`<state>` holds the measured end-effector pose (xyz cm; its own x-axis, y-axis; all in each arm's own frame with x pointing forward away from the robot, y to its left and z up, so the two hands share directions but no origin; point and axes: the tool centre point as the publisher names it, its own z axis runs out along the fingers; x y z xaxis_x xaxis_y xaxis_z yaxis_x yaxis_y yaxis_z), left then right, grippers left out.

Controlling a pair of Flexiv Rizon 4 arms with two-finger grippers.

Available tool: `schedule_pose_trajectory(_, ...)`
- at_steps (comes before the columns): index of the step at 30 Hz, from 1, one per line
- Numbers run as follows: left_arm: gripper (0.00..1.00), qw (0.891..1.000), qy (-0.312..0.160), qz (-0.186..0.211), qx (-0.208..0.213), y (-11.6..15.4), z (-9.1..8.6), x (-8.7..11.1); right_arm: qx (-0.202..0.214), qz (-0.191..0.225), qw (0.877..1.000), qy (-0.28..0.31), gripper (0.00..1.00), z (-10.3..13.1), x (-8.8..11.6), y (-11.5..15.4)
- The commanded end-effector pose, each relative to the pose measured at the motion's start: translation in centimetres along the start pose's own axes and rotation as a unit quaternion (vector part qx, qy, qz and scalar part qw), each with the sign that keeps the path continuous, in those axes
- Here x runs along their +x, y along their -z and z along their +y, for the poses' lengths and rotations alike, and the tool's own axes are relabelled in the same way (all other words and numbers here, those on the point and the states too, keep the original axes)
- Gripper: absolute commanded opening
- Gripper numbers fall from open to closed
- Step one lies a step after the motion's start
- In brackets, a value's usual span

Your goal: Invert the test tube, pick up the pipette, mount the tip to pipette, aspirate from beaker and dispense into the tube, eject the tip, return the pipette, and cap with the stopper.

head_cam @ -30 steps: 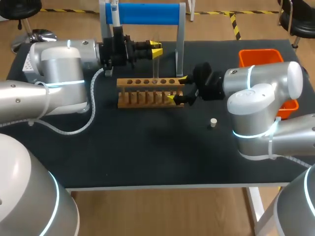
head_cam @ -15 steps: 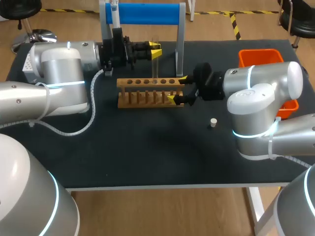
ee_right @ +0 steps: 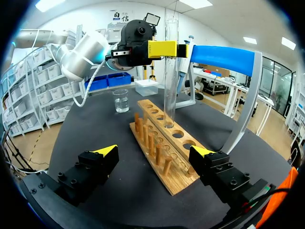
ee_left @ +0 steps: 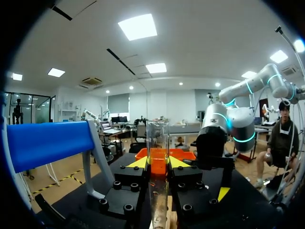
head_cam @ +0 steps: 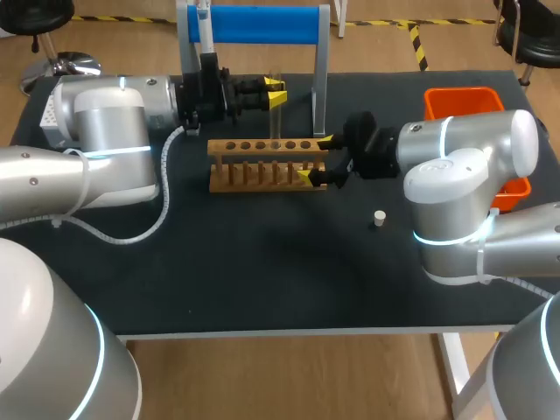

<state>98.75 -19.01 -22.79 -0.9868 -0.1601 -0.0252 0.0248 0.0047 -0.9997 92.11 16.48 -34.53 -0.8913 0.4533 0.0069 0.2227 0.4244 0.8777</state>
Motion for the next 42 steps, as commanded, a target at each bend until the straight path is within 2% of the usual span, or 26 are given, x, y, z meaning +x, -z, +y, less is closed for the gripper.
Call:
schedule_pose_trajectory(1,0.0,1.0,0.001,-0.001,0.0,-0.3,0.4,-0.1,0.0,-0.001,1.0,0.0,1.0,0.0,0.1,0.0)
schedule_pose_trajectory(15,0.0,1.0,0.002,0.002,0.009,-0.4,1.1,-0.1,0.0,-0.001,1.0,0.0,1.0,0.0,0.1,0.0)
schedule_pose_trajectory(42,0.0,1.0,0.015,0.0,0.0,-0.2,3.0,-0.2,0.0,-0.001,1.0,0.0,1.0,0.0,0.1,0.0)
